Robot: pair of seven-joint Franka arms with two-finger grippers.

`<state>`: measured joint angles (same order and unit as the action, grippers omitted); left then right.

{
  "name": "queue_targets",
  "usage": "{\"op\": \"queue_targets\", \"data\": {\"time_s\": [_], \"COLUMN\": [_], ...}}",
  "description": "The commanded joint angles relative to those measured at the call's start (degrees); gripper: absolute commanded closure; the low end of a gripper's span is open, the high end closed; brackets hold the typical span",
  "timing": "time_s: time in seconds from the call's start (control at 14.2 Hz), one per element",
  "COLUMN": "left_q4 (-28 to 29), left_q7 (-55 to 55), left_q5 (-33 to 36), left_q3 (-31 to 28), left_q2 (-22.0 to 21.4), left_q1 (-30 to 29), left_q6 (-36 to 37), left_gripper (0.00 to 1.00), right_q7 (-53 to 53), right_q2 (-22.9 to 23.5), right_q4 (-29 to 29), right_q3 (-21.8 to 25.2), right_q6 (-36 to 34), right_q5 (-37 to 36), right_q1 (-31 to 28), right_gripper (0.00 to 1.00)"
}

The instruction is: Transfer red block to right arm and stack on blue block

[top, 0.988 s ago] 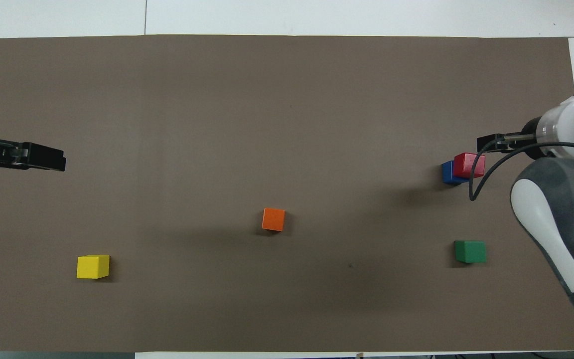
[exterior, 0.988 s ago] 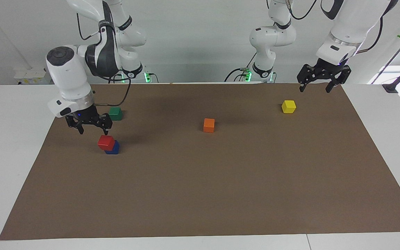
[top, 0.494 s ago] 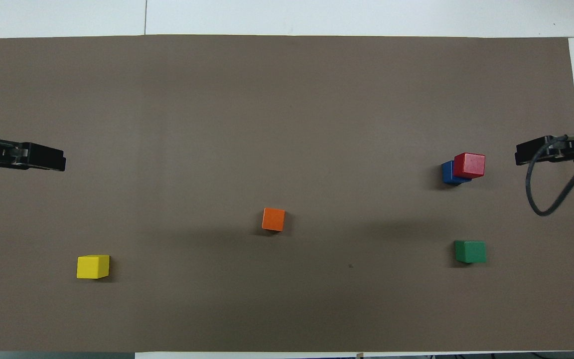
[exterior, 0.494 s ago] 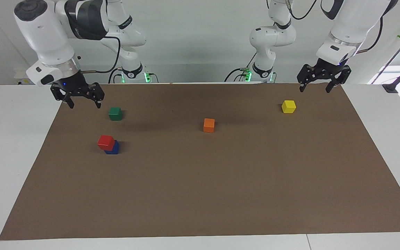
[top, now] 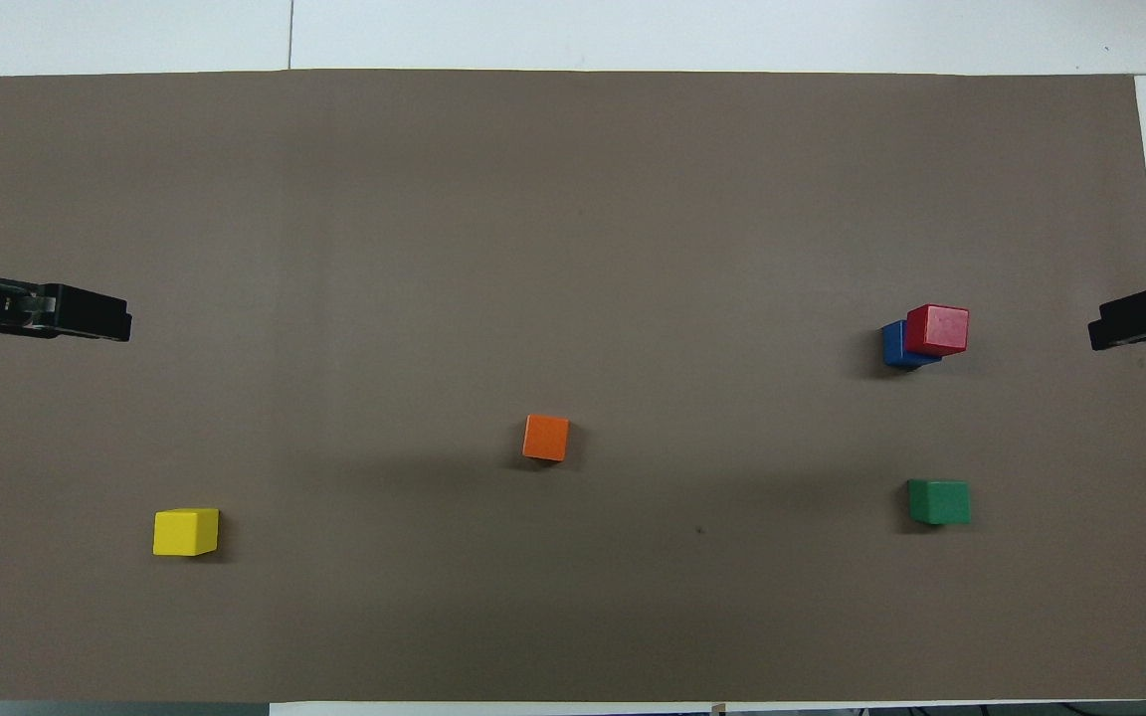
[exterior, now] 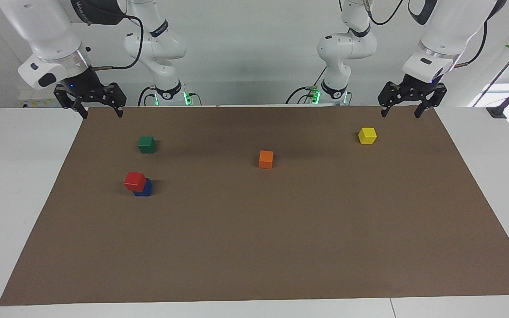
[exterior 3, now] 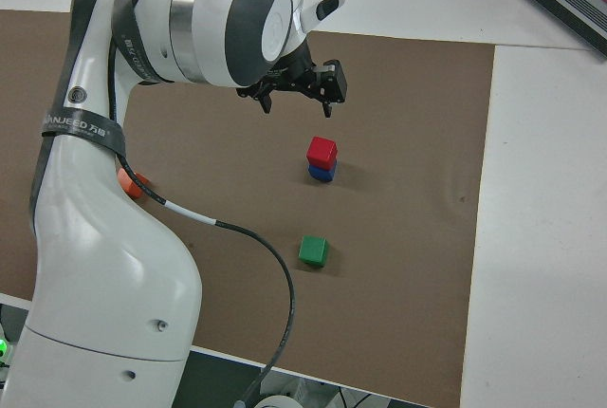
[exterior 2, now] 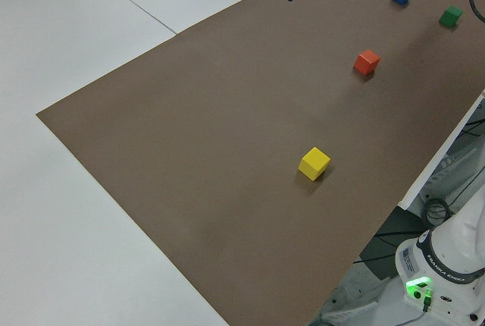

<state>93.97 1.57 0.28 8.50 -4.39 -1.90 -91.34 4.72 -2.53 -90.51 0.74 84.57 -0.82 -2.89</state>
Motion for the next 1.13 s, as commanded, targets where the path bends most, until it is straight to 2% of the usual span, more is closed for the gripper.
{"op": "queue_targets", "data": {"time_s": [0.0, 0.35, 0.49, 1.06], "left_q4": [0.34, 0.33, 0.34, 0.34], "left_q7": [-0.60, -0.60, -0.60, -0.60], "left_q5": [0.86, 0.86, 0.86, 0.86], "left_q3": [-0.06, -0.06, -0.06, -0.06], "left_q2": [-0.62, -0.62, -0.62, -0.62], "left_q1": [-0.04, -0.04, -0.04, -0.04], "left_q6": [-0.07, -0.07, -0.07, -0.07], "left_gripper": [0.00, 0.00, 0.00, 0.00], "right_q7": [1.78, 1.43, 1.26, 1.26], "right_q2": [0.42, 0.33, 0.07, -0.19], "right_q4": [2.09, 2.01, 0.61, 0.60], "right_q3": [2.41, 2.77, 6.00, 7.08], "right_q6": [-2.12, -2.57, -0.56, -0.29], "right_q5": [0.64, 0.73, 0.55, 0.46], "right_q1": [1.57, 2.19, 5.34, 5.53], "right_gripper": [0.00, 0.00, 0.00, 0.00]}}
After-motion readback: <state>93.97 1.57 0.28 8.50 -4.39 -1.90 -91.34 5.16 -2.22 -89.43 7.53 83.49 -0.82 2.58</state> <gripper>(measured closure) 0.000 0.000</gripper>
